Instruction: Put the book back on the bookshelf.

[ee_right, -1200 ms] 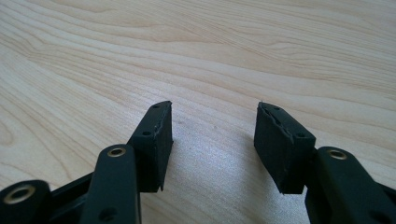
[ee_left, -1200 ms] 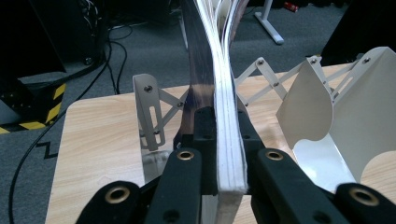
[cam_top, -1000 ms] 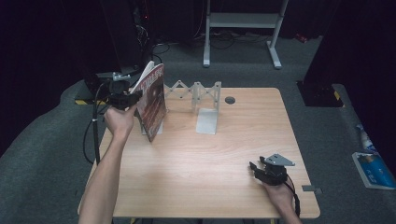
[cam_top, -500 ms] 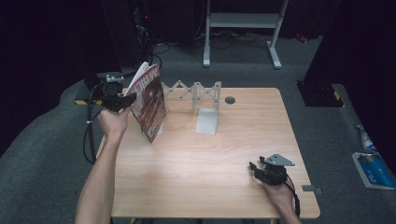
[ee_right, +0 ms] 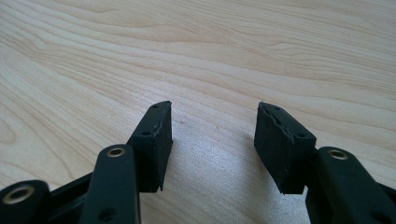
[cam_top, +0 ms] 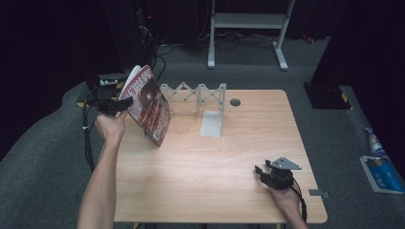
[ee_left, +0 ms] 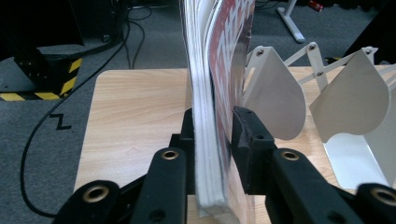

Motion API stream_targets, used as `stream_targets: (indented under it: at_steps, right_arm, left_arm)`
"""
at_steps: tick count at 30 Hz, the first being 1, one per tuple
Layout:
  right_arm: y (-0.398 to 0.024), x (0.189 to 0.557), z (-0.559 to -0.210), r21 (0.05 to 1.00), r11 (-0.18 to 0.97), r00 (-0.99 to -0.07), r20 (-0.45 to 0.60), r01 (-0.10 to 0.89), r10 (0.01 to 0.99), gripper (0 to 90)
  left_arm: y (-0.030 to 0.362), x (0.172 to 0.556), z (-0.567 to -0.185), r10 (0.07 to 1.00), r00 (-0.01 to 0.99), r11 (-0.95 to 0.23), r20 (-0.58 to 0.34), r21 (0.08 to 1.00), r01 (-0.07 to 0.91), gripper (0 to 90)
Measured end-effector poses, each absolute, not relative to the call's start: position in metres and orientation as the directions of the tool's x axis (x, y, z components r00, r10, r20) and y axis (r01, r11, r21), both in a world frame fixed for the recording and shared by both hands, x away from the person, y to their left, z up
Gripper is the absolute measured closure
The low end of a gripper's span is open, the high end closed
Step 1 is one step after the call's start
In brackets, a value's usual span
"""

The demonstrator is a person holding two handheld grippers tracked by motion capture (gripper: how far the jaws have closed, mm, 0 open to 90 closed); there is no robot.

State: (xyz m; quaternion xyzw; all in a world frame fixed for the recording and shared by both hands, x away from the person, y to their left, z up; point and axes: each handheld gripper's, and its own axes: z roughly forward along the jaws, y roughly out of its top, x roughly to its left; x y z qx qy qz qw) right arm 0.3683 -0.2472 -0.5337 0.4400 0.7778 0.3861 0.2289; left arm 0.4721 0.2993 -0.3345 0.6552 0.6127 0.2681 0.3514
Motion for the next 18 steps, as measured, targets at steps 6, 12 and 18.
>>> stream_targets:
  at_steps: [6, 12, 18]
  right_arm:
    - [-0.247, 0.369, -0.534, 0.803, 0.314, -0.508, -0.017, 0.506, 0.861, 46.6]
    - [-0.247, 0.369, -0.534, 0.804, 0.315, -0.507, -0.019, 0.505, 0.861, 46.4]
    - [-0.247, 0.369, -0.534, 0.803, 0.314, -0.506, -0.017, 0.507, 0.862, 46.3]
  left_arm:
    - [0.308, 0.470, -0.340, 0.992, 0.086, 0.020, -0.093, 0.789, 0.614, 66.8]
    - [0.313, 0.468, -0.343, 0.990, 0.083, 0.037, -0.111, 0.790, 0.612, 58.7]
    - [0.317, 0.464, -0.340, 0.992, 0.075, 0.038, -0.102, 0.808, 0.587, 48.3]
